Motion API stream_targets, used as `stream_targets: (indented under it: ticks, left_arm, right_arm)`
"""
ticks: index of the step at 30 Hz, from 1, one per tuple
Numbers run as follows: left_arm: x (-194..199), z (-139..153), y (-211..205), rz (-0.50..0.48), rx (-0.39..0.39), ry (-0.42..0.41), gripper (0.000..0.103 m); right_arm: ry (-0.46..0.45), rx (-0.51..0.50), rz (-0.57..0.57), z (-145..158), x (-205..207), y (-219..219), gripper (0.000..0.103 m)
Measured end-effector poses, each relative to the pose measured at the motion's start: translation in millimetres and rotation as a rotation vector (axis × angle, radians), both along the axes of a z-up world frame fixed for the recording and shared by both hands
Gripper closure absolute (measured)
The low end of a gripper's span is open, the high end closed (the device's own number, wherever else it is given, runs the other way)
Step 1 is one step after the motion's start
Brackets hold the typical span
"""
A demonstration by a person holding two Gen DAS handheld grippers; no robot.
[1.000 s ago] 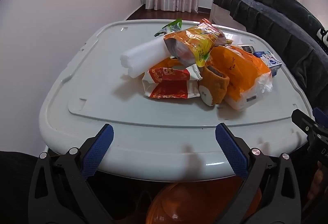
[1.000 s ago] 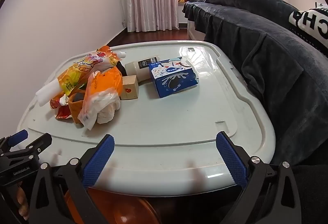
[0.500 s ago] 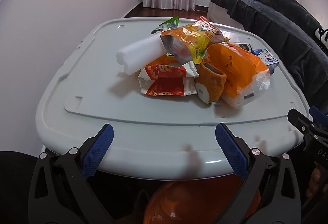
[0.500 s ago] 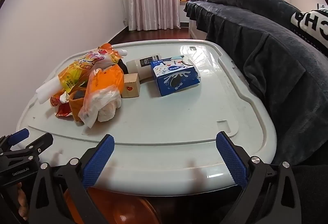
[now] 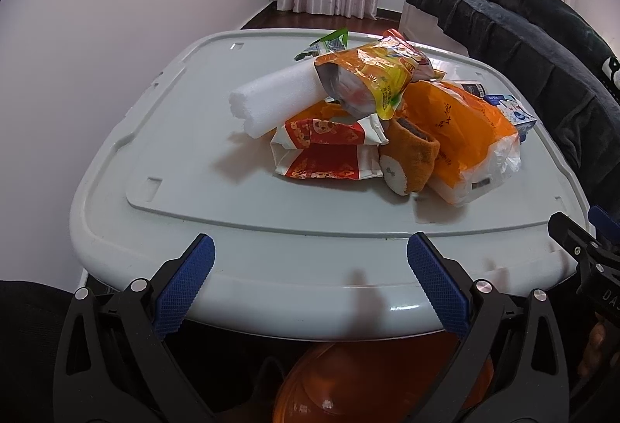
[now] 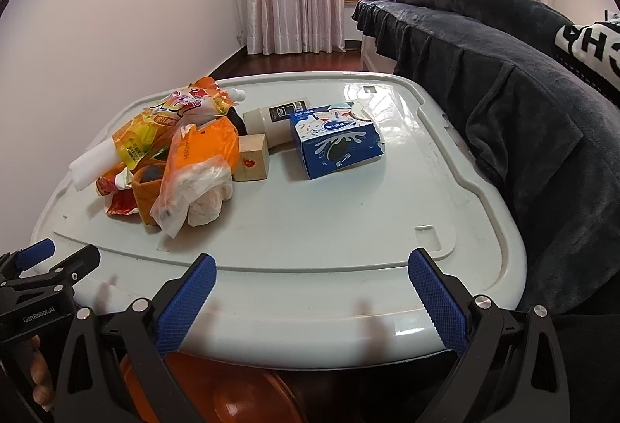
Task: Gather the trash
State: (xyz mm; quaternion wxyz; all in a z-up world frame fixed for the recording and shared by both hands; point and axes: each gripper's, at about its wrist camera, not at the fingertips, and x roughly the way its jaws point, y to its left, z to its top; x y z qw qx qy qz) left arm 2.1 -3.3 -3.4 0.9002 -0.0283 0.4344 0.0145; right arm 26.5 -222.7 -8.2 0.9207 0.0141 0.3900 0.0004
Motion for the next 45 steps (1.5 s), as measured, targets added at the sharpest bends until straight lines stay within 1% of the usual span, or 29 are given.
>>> stream_targets:
  ticks: [45]
  left_arm:
    - [1.9, -2.7, -3.7, 0.006, -0.009, 0.011, 0.006]
  right_arm:
    - [0.004, -0.004, -0.004, -1.4, 1.8, -0.7, 0.005]
